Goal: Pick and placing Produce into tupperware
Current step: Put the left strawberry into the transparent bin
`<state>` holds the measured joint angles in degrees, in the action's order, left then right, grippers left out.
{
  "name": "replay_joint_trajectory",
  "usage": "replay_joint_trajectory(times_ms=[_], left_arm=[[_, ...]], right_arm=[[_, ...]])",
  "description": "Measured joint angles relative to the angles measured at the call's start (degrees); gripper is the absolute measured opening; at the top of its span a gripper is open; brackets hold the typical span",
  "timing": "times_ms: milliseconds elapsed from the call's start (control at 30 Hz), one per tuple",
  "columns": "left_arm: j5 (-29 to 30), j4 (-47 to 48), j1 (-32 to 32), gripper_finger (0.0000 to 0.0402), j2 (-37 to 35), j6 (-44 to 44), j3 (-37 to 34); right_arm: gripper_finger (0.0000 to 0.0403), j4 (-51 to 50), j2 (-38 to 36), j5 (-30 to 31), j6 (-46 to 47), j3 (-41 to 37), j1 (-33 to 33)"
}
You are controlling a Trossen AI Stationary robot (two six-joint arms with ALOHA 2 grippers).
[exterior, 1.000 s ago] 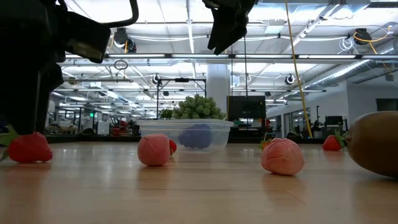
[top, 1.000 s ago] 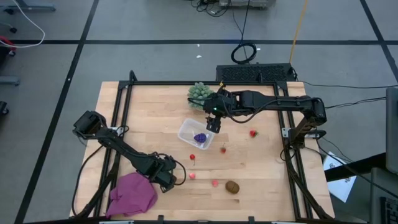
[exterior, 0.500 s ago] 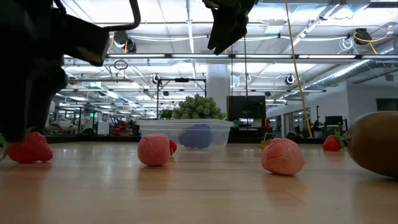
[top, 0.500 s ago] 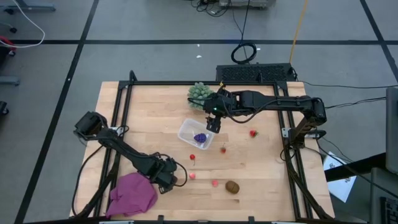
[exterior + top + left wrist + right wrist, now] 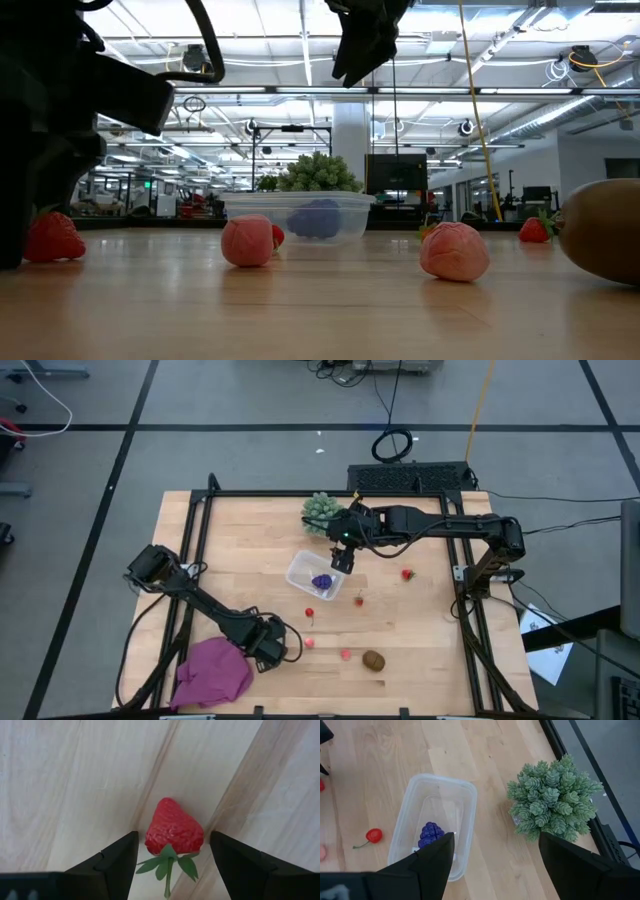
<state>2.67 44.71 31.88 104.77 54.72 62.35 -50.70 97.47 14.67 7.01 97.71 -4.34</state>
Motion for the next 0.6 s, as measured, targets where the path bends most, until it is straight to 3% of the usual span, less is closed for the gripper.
replay_joint_trajectory(times_ms=[600], left_arm=[[1.75,-0.04,-0.33,0.0245,-0.28,-0.38,-0.13]], right_arm=[[0.0281,2.27,0.0,0.01,-0.09,0.0,-0.02]])
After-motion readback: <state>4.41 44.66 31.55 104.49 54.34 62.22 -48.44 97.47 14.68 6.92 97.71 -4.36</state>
